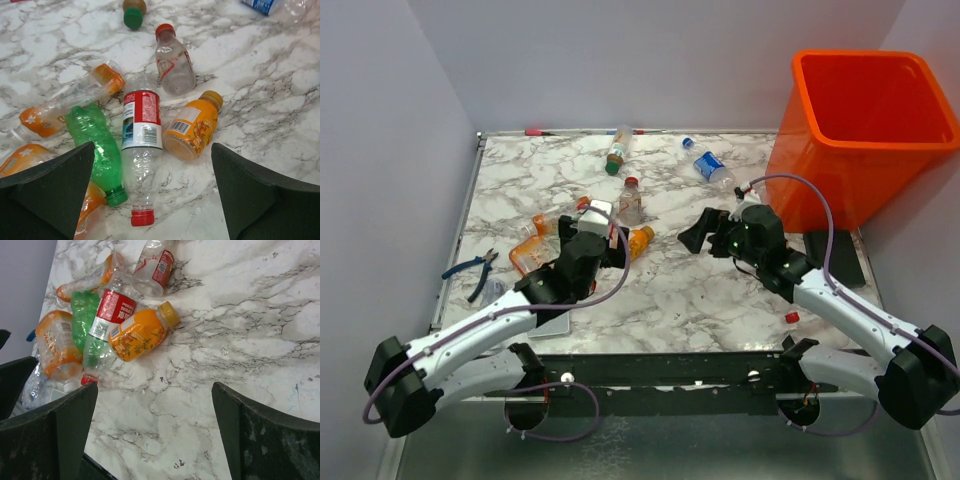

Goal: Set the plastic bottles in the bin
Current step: Pick up the plastic bottle at the center of the board.

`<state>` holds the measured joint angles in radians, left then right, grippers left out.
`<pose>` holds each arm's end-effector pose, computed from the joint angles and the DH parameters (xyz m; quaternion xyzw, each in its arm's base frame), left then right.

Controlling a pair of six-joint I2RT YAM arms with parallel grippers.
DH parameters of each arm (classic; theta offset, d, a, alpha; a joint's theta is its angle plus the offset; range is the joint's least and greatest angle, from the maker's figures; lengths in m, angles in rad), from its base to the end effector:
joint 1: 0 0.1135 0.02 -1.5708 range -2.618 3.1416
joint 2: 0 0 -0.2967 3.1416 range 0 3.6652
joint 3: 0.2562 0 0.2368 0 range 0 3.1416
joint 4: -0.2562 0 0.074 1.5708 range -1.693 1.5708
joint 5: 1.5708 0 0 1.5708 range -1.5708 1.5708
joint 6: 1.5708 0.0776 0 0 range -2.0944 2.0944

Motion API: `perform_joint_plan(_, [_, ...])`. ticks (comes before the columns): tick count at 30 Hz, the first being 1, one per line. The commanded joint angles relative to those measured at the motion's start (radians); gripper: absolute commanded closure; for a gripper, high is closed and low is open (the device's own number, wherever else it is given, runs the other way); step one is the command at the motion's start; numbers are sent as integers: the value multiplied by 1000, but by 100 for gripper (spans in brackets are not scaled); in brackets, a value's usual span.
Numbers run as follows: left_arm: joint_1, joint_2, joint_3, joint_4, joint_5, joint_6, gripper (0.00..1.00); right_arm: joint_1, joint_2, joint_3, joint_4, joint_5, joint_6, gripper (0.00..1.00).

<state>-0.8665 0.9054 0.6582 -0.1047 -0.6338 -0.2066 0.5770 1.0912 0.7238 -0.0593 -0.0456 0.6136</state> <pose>0.1657 -0.1240 0.3020 0.0837 0.7949 -0.0584 0.5981 0.2129 0.1428 0.2877 0.0030 0.8407 0.3194 0.4374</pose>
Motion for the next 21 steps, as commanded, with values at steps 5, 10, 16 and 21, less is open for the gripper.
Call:
perform_joint_plan(5, [52,454,298,-185,341,27,1,1,-47,-130,42,-25,39,0])
perform_joint_plan(10, [85,684,516,-321,334,90,1,1,-113,-156,-12,-12,33,1])
perform_joint_plan(16, [121,834,609,-409,357,124,1,1,-214,-182,-76,11,20,1])
perform_joint_plan(21, [124,894,611,-420,372,121,5,1,-265,-196,-108,12,18,1])
